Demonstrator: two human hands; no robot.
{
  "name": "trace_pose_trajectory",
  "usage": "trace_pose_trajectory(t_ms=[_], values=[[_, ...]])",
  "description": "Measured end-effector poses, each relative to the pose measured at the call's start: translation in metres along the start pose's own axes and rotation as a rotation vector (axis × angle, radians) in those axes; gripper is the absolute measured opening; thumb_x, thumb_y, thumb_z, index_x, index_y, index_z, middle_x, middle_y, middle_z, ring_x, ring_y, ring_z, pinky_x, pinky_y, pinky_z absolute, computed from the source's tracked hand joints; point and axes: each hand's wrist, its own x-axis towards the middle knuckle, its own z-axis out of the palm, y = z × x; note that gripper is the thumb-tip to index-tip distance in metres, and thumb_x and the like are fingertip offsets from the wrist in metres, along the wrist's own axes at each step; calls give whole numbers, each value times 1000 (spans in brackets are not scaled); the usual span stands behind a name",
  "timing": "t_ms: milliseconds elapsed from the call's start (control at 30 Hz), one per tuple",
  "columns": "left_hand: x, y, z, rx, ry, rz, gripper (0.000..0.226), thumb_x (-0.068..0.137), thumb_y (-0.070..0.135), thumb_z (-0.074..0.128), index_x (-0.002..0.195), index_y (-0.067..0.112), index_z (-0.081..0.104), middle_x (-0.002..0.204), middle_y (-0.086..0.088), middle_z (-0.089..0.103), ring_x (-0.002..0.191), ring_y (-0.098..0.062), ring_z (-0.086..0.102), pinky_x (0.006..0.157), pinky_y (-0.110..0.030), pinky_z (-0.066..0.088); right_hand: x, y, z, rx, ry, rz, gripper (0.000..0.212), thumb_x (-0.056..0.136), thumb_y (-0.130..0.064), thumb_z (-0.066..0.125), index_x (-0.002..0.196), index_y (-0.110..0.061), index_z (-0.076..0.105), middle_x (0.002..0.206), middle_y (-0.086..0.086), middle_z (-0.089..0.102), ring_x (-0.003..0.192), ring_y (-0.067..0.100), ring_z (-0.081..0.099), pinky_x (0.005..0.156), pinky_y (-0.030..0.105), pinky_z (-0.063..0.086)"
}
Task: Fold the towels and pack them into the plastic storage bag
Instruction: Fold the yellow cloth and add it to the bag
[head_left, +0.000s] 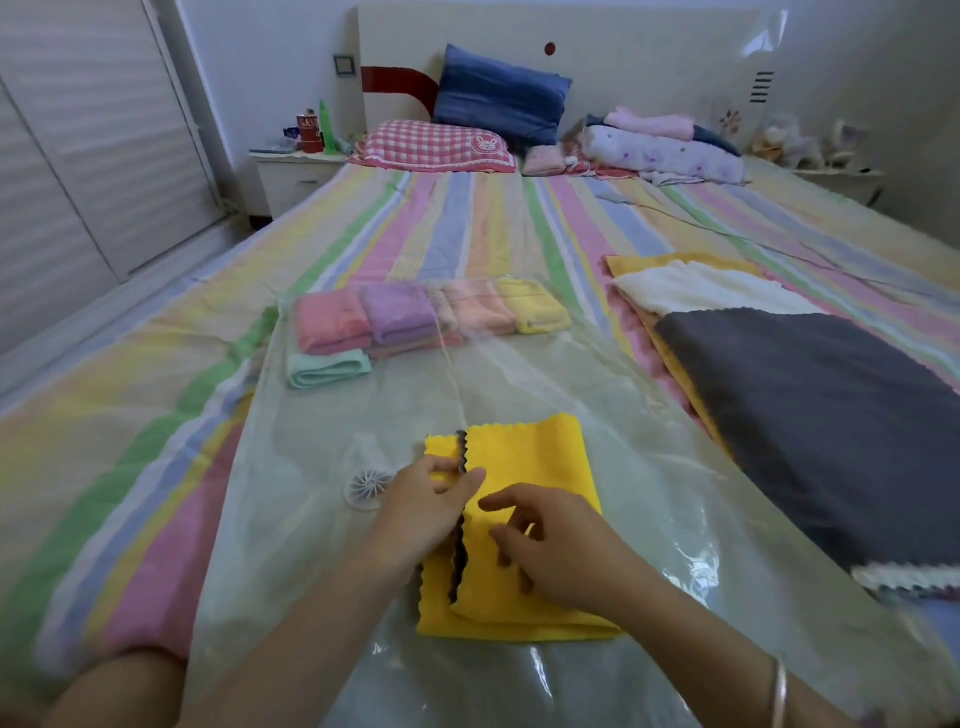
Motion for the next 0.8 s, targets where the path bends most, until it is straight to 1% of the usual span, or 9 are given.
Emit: trace_pose_trajectory(t_ms=[67, 200, 300, 400, 467, 533, 633, 733, 800], values=[[2, 1, 4, 108, 33, 58, 47, 84, 43, 70, 123, 27, 50, 98, 4, 69, 93, -13, 63, 81, -32, 50, -1, 7, -10, -82, 186, -13, 19, 94, -29, 54, 108, -40, 62, 79, -15, 64, 66, 4, 60, 66, 26, 53], [-8, 2, 5, 167, 116, 238, 60, 88, 28, 69, 138, 30, 36, 94, 10, 64, 91, -11, 61, 81, -31, 49, 2, 27, -22, -319, 484, -96, 25, 91, -24, 56, 112, -37, 60, 108, -17, 56, 100, 6, 52, 73, 28, 48], [-14, -5, 0, 169, 148, 286, 62, 90, 23, 67, 140, 28, 33, 100, 0, 64, 92, -17, 62, 85, -39, 52, 8, 37, -17, -408, 457, -172, 40, 92, -35, 45, 131, -29, 53, 138, -8, 46, 128, 14, 39, 94, 34, 46], [-14, -13, -3, 142, 146, 274, 60, 89, 20, 67, 140, 24, 35, 98, -3, 64, 95, -21, 63, 87, -46, 52, 17, 41, 0, -532, 324, -205, 69, 88, -51, 13, 147, -25, 34, 158, -3, 22, 147, 18, 13, 116, 33, 17], [-12, -17, -6, 124, 163, 255, 59, 89, 18, 67, 140, 24, 37, 107, 0, 64, 103, -17, 62, 91, -43, 51, 24, 46, 12, -646, 306, -214, 71, 89, -51, 13, 149, -18, 33, 158, 3, 20, 148, 20, 12, 117, 33, 9], [-10, -21, -7, 111, 177, 245, 58, 90, 18, 66, 140, 26, 37, 114, -2, 65, 107, -17, 61, 92, -41, 51, 28, 49, 23, -711, 319, -191, 64, 95, -46, 22, 141, -10, 46, 150, 10, 38, 141, 27, 31, 110, 39, 16], [-13, -20, -4, 257, 244, 265, 58, 91, 20, 63, 140, 27, 33, 114, 0, 62, 106, -21, 60, 81, -38, 49, 32, 55, 34, -721, 333, -143, 66, 100, -45, 11, 137, -8, 51, 145, 11, 46, 136, 28, 40, 106, 43, 20], [-17, -15, 3, 661, 457, 505, 60, 86, 17, 60, 142, 19, 39, 141, -3, 45, 127, -24, 45, 95, -38, 44, 33, 57, 39, -748, 348, -162, 60, 95, -43, 27, 136, -7, 52, 144, 13, 47, 135, 30, 41, 105, 46, 21], [-15, -14, 11, 799, 413, 731, 53, 82, 18, 49, 135, 12, 52, 146, -10, 45, 135, -29, 41, 108, -42, 35, 34, 60, 40, -765, 337, -173, 60, 92, -43, 32, 136, -7, 53, 143, 13, 49, 135, 30, 42, 105, 46, 22]])
